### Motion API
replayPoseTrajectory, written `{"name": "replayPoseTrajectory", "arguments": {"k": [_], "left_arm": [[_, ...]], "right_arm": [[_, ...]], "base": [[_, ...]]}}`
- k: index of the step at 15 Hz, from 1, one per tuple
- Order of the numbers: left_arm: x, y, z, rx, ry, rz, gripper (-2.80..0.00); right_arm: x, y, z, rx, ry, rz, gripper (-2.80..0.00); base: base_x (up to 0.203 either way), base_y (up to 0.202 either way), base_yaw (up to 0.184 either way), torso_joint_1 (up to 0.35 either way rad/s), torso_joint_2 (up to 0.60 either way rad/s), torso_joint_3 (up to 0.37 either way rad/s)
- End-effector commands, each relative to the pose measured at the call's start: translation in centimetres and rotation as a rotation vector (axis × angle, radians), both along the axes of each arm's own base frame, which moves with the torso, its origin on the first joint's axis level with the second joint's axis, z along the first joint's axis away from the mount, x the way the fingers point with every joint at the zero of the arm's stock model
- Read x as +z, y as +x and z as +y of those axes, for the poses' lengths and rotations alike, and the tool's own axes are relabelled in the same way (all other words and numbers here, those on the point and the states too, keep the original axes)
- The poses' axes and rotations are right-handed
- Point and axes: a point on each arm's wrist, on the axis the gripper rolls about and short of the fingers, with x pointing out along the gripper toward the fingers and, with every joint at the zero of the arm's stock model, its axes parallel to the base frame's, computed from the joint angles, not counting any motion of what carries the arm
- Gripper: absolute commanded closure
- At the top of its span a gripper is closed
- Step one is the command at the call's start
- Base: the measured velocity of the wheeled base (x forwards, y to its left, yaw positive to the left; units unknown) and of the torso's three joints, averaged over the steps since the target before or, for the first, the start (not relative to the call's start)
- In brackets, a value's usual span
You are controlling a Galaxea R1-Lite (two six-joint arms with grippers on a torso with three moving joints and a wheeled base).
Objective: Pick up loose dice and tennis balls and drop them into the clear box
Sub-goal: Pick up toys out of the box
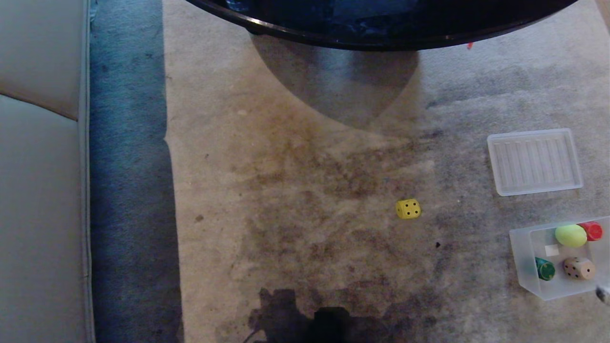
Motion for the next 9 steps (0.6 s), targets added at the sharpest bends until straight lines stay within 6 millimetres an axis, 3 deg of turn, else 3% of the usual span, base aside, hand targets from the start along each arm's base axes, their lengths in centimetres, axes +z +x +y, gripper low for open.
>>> {"name": "replayPoseTrajectory", "arguments": {"k": [1, 5, 8, 9], "left_arm": [[0.0, 0.0, 0.0, 0.001, 0.000, 0.000, 0.00], [0.0, 0.0, 0.0, 0.001, 0.000, 0.000, 0.00], [0.0, 0.0, 0.0, 0.001, 0.000, 0.001, 0.00], [0.0, 0.0, 0.0, 0.001, 0.000, 0.000, 0.00]], "right_arm": [[-1.4, 9.1, 0.4, 0.021, 0.006, 0.191, 0.00], [-5.5, 18.7, 3.2, 0.087, 0.077, 0.177, 0.00], [-8.4, 22.5, 6.0, 0.150, 0.121, 0.109, 0.00], [-9.6, 23.4, 6.7, 0.167, 0.123, 0.098, -1.71]], "base": [[0.000, 0.000, 0.000, 0.000, 0.00, 0.000], [0.000, 0.000, 0.000, 0.000, 0.00, 0.000], [0.000, 0.000, 0.000, 0.000, 0.00, 0.000], [0.000, 0.000, 0.000, 0.000, 0.00, 0.000]]}}
